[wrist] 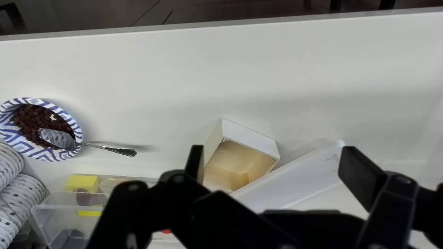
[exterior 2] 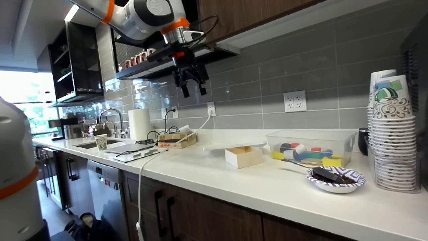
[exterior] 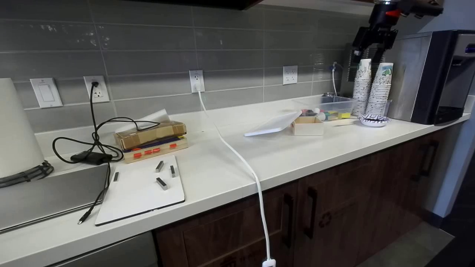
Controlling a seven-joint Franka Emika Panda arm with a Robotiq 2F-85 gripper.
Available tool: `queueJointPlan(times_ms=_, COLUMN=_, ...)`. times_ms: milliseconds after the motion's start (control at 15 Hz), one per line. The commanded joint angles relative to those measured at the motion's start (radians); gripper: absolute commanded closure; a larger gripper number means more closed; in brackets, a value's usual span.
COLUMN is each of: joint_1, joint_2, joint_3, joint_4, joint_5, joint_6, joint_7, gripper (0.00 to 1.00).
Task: Move the black object from the bowl to the brown box
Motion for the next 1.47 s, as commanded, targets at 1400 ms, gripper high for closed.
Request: queueJointPlan(times_ms=1400, joint_1=-0.120, joint_2=0.864, joint_3=-0.070, joint_4=0.865, joint_5=0.146, joint_6=-0.189, joint_7=-0.326, gripper=0.00)
